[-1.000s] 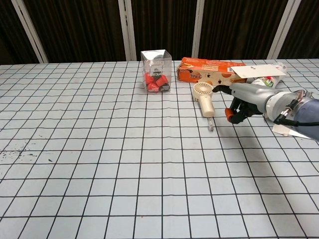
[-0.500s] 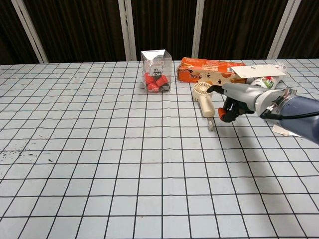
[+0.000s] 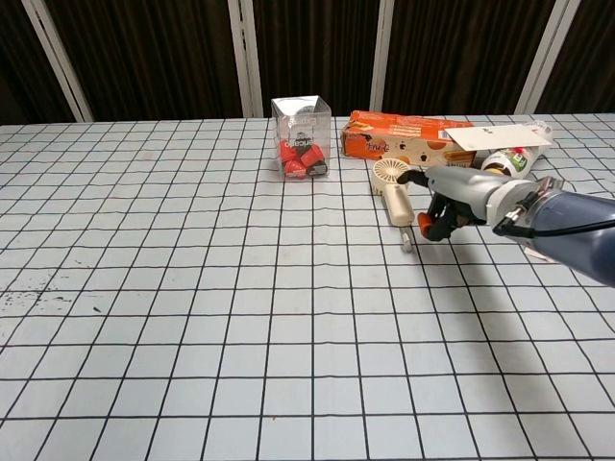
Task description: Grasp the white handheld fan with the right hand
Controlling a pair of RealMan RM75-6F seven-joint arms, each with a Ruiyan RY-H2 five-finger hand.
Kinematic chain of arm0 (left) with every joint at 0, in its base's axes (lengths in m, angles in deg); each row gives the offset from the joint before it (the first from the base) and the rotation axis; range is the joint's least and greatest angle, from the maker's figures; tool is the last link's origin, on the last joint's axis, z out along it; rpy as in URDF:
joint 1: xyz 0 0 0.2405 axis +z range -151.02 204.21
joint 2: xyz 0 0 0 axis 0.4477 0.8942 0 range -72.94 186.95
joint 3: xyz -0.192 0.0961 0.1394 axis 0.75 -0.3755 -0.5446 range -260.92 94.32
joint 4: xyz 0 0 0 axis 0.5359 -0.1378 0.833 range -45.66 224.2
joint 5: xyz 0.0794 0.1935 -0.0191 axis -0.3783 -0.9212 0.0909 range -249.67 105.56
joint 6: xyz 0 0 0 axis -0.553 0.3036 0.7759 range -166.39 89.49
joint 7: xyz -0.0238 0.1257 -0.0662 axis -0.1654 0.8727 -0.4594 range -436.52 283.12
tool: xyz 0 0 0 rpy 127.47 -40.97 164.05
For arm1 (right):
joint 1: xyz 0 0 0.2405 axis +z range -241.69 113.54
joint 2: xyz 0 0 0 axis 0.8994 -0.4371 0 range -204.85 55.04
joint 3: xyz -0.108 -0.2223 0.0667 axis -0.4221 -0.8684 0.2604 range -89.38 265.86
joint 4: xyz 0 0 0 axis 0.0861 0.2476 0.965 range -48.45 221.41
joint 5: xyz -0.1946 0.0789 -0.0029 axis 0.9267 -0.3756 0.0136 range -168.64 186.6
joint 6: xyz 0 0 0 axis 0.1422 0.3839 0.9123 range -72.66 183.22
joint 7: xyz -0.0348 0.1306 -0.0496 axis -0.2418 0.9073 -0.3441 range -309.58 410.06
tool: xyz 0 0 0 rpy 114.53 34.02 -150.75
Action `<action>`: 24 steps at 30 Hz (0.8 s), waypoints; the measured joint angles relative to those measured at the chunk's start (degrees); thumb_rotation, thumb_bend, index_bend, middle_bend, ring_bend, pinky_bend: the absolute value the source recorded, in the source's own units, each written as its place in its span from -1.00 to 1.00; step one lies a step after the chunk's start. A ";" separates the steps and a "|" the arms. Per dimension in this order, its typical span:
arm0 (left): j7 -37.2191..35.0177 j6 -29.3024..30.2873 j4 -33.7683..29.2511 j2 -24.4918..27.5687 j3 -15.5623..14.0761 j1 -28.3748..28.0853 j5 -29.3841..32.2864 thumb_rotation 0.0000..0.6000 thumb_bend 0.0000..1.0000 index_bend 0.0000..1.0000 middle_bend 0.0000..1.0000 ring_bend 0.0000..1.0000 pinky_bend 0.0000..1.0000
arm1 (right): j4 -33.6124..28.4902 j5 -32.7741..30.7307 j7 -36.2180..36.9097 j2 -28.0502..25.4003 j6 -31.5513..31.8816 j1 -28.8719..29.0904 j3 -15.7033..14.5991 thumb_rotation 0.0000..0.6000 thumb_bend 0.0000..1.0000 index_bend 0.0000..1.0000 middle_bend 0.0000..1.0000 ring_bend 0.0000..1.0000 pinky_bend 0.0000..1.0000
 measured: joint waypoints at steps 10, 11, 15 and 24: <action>0.13 0.05 -0.09 -0.04 -0.04 -0.02 -0.07 1.00 -0.90 -1.00 -1.00 -1.00 -1.00 | 0.79 -0.46 0.09 0.57 -0.02 0.57 0.14 1.00 0.39 -1.00 0.61 0.81 0.81; 0.12 0.06 -0.07 -0.04 -0.03 -0.02 -0.06 1.00 -0.90 -1.00 -1.00 -1.00 -1.00 | 0.84 -0.56 0.07 0.59 -0.03 0.60 0.14 1.00 0.39 -1.00 0.61 0.81 0.81; 0.06 0.01 -0.09 -0.01 -0.06 -0.06 -0.12 1.00 -0.90 -1.00 -1.00 -1.00 -1.00 | 1.28 -1.27 -0.11 0.74 -0.28 0.71 0.09 1.00 0.39 -1.00 0.61 0.81 0.81; -0.17 -0.03 -0.09 0.01 -0.03 -0.12 -0.09 1.00 -0.90 -1.00 -1.00 -1.00 -1.00 | 2.09 -2.08 -0.30 1.66 -0.87 0.97 -0.38 1.00 0.39 -1.00 0.61 0.81 0.81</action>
